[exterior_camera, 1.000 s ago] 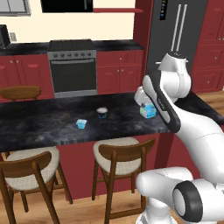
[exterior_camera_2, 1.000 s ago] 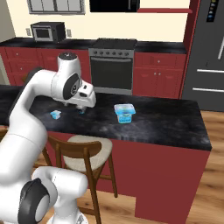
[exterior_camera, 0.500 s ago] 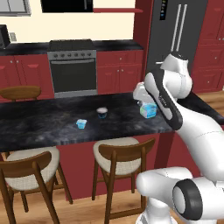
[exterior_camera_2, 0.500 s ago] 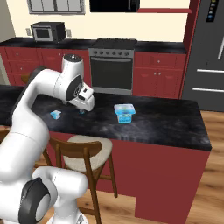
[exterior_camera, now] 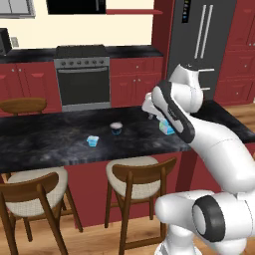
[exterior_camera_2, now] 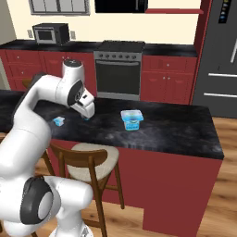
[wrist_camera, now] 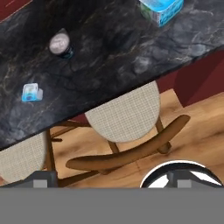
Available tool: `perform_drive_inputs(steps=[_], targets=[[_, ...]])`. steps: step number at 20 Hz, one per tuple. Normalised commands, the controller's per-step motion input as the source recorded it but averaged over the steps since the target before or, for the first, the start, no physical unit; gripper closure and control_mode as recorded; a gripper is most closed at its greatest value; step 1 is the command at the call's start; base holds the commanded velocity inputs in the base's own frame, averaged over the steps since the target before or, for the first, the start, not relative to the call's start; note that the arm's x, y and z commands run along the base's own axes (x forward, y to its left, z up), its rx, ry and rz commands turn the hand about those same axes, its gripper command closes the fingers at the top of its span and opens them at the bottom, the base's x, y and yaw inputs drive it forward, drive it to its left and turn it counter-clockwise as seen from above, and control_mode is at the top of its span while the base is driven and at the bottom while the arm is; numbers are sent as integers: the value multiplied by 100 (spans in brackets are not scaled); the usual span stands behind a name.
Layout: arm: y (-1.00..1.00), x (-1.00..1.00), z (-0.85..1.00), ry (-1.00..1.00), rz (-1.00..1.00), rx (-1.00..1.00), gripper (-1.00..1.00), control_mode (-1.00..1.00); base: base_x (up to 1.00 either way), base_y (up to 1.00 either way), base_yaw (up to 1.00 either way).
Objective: Stack the yogurt containers by placing the smaller containers on top of the larger containers.
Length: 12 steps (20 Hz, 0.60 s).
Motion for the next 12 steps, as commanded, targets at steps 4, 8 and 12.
perform_drive_inputs(steps=[4, 8, 12], targets=[[1, 33, -25, 0, -2, 3, -100, -100, 0, 0, 0], [11, 36, -20, 0, 0, 4, -100, -100, 0, 0, 0], [20, 36, -21, 0, 0, 1, -100, -100, 0, 0, 0]])
